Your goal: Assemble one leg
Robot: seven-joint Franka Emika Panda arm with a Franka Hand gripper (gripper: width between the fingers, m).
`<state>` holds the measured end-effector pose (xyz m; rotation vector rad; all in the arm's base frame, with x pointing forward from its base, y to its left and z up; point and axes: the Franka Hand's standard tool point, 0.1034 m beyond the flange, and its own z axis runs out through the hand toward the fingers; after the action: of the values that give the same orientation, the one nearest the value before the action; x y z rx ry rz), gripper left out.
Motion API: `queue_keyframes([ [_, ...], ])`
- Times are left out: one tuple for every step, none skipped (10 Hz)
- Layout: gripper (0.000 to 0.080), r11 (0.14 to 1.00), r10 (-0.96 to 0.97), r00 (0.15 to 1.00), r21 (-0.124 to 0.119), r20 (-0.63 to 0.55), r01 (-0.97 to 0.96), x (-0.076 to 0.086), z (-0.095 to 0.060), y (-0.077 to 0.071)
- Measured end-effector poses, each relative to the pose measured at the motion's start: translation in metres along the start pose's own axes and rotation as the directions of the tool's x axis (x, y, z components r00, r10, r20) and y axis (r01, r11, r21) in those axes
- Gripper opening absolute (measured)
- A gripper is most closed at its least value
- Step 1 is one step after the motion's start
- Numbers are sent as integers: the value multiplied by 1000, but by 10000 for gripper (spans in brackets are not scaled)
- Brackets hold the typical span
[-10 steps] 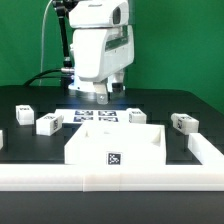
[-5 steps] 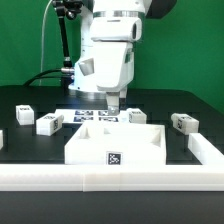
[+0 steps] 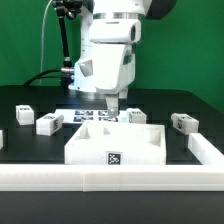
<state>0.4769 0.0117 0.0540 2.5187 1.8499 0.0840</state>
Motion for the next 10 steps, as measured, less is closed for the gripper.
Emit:
queue_keyframes([
  [650, 1000, -2, 1000, 15, 1, 2, -2, 8, -11],
  [650, 1000, -7, 1000, 29, 1, 7, -1, 16, -19],
  [650, 999, -11, 1000, 30, -4, 11, 1, 23, -24],
  [650, 999, -12, 1000, 38, -7, 12, 2, 31, -29],
  [650, 999, -12, 1000, 45, -7, 13, 2, 37, -32],
  [650, 999, -13, 1000, 51, -8, 13, 2, 41, -35],
  [650, 998, -12, 1000, 56, -7, 12, 1, 43, -37],
  [650, 998, -11, 1000, 59, -6, 11, 1, 45, -38],
  [640, 998, -11, 1000, 59, -6, 11, 1, 44, -37],
  [640, 998, -11, 1000, 59, -6, 11, 0, 44, -37],
])
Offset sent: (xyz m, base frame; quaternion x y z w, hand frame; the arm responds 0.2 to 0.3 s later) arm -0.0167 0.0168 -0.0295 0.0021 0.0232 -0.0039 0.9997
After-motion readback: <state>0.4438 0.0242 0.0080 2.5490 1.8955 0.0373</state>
